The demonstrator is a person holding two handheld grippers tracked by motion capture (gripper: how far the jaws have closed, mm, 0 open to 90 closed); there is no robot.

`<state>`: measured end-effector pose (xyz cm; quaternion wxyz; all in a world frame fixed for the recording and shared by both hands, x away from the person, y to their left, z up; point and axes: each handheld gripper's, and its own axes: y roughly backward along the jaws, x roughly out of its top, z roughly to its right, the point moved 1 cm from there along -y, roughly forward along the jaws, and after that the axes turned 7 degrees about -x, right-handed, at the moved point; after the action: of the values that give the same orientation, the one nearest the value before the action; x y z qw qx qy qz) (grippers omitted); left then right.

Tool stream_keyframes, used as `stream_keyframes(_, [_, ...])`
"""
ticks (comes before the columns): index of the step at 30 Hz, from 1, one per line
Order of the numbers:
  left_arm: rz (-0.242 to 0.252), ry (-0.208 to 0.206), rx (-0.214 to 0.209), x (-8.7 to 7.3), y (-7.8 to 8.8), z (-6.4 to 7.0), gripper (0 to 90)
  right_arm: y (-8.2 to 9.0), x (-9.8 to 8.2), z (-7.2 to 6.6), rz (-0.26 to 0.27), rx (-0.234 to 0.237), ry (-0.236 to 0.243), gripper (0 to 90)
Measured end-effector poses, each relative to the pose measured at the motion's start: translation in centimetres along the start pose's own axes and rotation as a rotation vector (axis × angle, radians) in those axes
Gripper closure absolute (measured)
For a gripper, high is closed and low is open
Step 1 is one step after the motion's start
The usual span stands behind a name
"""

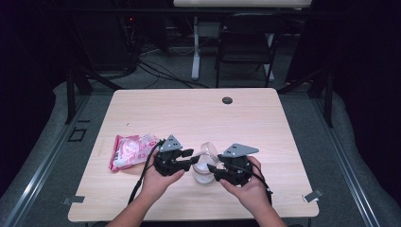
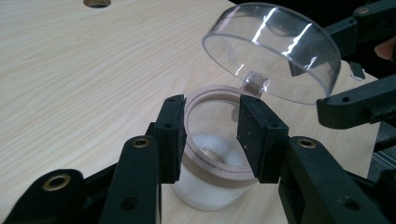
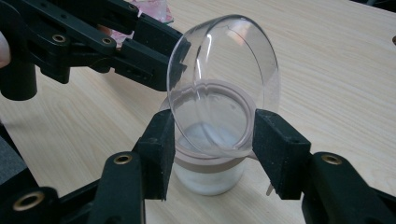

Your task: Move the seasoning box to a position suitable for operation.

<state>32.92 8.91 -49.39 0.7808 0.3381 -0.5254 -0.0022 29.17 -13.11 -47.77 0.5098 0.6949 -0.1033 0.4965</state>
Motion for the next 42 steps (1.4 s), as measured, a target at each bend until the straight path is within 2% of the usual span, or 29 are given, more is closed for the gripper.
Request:
stream_keyframes(10, [0.001, 0.018, 0.015, -0.5, 0.2, -0.5, 60.1, 0.6, -0.4, 0.6, 0.010, -0.006, -0.010, 56.2])
stream_keyframes(19, [-0.005, 0.021, 0.022, -0.8, 0.2, -0.7, 59.6, 1.1, -1.2, 1.7, 0.009, -0.038, -0.035, 60.5])
stream_keyframes(28, [-0.017, 0.024, 0.032, -1.5, 0.3, -1.0, 59.1, 0.2, -1.7, 2.3, -0.002, -0.055, -0.073, 59.5])
stream_keyframes(34, [-0.006, 0.024, 0.032, -1.8, 0.4, -1.2, 58.5, -0.7, -1.8, 2.5, -0.002, -0.067, -0.095, 59.0])
stream_keyframes(38, [-0.010, 0.022, 0.037, -2.0, 0.5, -1.3, 58.0, -1.0, -1.7, 2.5, 0.002, -0.081, -0.096, 61.3])
stream_keyframes(42, [0.000, 0.032, 0.042, -2.1, 0.7, -1.5, 57.9, -1.3, -1.6, 3.0, 0.002, -0.064, -0.120, 66.0])
